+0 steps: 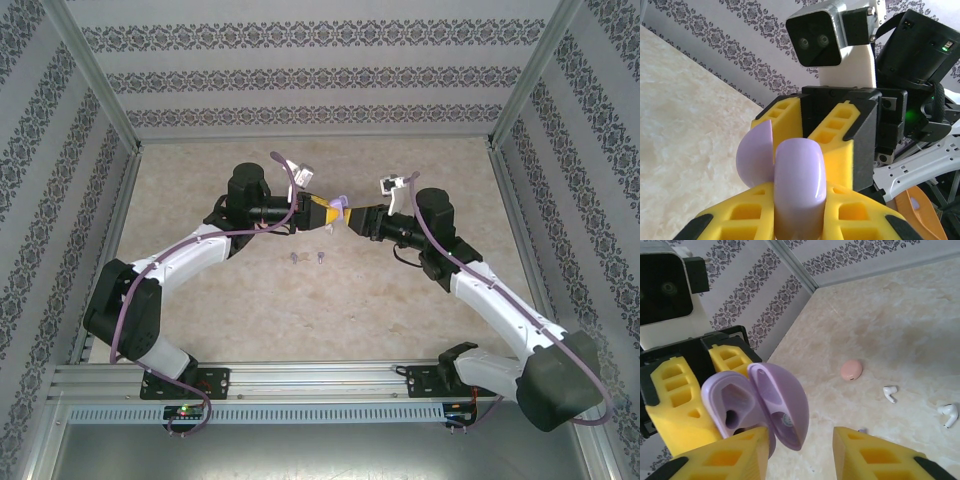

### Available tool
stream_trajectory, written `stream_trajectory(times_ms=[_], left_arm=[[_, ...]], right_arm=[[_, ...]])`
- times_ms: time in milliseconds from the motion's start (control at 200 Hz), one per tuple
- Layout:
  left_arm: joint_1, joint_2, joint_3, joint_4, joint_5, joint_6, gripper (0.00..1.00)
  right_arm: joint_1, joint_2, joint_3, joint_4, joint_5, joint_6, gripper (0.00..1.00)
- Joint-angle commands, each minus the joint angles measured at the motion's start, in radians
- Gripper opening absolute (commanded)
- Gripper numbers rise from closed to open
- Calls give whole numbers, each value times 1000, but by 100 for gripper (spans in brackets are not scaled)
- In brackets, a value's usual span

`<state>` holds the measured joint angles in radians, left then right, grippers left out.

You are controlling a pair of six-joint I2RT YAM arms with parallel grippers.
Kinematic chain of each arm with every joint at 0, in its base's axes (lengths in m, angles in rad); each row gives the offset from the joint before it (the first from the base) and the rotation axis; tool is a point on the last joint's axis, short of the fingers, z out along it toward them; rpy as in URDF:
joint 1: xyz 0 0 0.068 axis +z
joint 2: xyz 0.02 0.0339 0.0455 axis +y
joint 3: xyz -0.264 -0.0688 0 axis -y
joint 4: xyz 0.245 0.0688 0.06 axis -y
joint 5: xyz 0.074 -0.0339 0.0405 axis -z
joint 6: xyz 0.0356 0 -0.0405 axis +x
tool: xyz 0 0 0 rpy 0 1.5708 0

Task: Insert wireless bluetooth earbuds into charging case

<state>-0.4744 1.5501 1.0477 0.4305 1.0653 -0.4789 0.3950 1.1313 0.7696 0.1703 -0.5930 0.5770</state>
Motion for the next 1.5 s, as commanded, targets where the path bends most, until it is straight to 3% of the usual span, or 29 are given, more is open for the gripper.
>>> stream_trajectory(times_ms=[0, 215, 375, 550, 650, 784, 939, 1059, 1249, 1494], left_arm=[[-13, 4, 25, 49, 19, -7, 0], [-20, 4, 28, 41, 23, -3, 0], [-25, 11, 27, 37, 24, 1, 0], [-30, 19, 23, 43, 23, 0, 0], [-33, 21, 26, 47, 20, -4, 0], [-34, 24, 29, 33, 0, 0, 0], [-32, 15, 28, -17, -104, 29, 43], [-16, 0, 62, -112, -148, 111, 57], [13, 2, 214, -446, -139, 359, 68], [17, 140, 464, -916, -113, 658, 69]], right_arm=[[-5, 11, 22, 44, 12, -2, 37], [-13, 38, 32, 62, 13, 11, 32], [-12, 48, 49, 74, 9, 17, 22], [-14, 53, 66, 75, 9, 21, 21], [-14, 61, 68, 75, 6, 24, 15], [-14, 57, 66, 69, 9, 19, 0], [-14, 55, 83, 22, 32, 0, 0], [-20, 53, 110, -73, 79, -49, 0], [-54, 65, 184, -281, 136, -201, 0], [-55, 114, 283, -490, 177, -487, 0]])
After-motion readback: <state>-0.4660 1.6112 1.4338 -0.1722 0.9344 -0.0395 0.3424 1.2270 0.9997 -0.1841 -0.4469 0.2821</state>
